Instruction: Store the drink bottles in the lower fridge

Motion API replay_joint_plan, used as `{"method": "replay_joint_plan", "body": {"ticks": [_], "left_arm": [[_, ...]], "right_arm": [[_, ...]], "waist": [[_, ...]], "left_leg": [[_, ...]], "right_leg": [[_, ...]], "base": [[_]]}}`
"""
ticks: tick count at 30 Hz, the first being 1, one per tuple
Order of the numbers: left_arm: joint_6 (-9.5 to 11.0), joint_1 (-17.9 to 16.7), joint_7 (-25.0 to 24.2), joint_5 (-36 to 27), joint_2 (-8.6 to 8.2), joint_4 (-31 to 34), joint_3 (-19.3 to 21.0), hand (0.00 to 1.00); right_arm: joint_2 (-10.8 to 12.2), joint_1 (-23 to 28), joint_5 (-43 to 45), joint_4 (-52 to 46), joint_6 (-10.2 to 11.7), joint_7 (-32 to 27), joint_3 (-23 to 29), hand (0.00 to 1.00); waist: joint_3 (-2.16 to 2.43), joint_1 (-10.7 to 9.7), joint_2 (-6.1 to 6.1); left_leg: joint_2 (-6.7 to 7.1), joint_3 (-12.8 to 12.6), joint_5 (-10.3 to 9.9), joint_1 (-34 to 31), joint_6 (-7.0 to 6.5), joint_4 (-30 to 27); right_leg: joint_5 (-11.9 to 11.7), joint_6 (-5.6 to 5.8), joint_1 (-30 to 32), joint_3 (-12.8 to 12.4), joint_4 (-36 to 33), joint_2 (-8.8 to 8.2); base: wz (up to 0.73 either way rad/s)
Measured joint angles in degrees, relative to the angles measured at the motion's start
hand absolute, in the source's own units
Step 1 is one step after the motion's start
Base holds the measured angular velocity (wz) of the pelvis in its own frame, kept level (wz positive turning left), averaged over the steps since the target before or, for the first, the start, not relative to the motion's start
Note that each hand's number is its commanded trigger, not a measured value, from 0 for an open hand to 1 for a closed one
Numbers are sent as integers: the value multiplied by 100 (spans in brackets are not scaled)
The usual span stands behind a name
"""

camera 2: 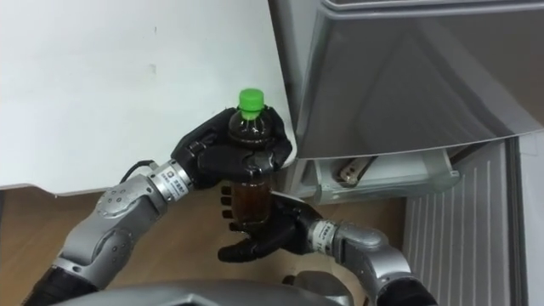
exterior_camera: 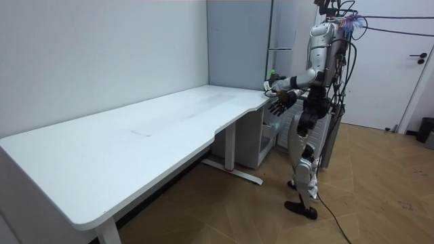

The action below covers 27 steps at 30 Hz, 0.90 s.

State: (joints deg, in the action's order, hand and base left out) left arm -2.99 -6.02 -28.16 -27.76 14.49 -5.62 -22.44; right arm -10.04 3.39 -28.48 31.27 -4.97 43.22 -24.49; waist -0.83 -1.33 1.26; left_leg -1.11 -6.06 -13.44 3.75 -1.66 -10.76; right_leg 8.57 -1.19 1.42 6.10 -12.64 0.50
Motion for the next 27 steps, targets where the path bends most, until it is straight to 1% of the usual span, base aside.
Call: {"method": "replay_joint_plan", "body": {"ticks": [3,5,9,13,15,16,19,22,25,27], "left_arm": [[102,8,-62,214,-34,-36,-30,100],[135,8,-72,274,-35,-47,-32,100],[145,3,-75,323,-65,-81,-42,100],[156,1,-88,374,-66,-83,-48,100],[168,1,-116,440,-62,-83,-48,100],[183,2,-130,492,-60,-83,-50,100],[220,4,-135,502,-40,-83,-89,100],[265,4,-142,495,19,-86,-117,100],[337,13,-123,586,4,-101,-121,100],[349,27,-125,621,9,-107,-102,100]], "right_arm": [[-20,-2,-189,-13,0,-2,4,0],[-29,-2,-330,-29,15,0,12,0],[-80,-1,-433,-44,17,0,6,0],[-113,-1,-536,-71,16,0,8,0],[-128,2,-537,-72,17,0,6,2],[-130,2,-538,-72,17,0,6,99],[-129,2,-542,-71,18,-2,1,100],[-144,2,-544,-72,21,-18,-12,100],[-163,2,-499,-59,3,-130,-27,100],[-202,2,-494,-50,-2,-122,-65,100]], "waist": [[-2,14,-20],[-4,10,-31],[1,9,-71],[1,8,-70],[1,10,-67],[1,9,-67],[1,9,-67],[1,8,-67],[1,12,-56],[1,6,-48]], "left_leg": [[4,21,0,20,0,4],[2,22,0,28,0,8],[0,24,0,57,0,32],[0,22,0,77,0,38],[1,29,0,81,0,47],[1,29,0,80,0,48],[1,33,0,80,0,56],[2,35,0,83,0,61],[3,19,1,82,-1,59],[3,19,0,83,-1,60]], "right_leg": [[0,0,-31,2,10,-6],[0,0,-37,1,10,-2],[0,0,-48,9,3,3],[0,0,-63,7,3,5],[0,0,-62,-28,3,6],[0,0,-62,-31,4,8],[0,1,-62,-38,9,11],[0,1,-60,-43,14,13],[0,1,-58,-43,14,11],[1,1,-56,-44,14,11]], "base": [[5],[0],[0],[0],[0],[0],[0],[0],[0],[0]]}}
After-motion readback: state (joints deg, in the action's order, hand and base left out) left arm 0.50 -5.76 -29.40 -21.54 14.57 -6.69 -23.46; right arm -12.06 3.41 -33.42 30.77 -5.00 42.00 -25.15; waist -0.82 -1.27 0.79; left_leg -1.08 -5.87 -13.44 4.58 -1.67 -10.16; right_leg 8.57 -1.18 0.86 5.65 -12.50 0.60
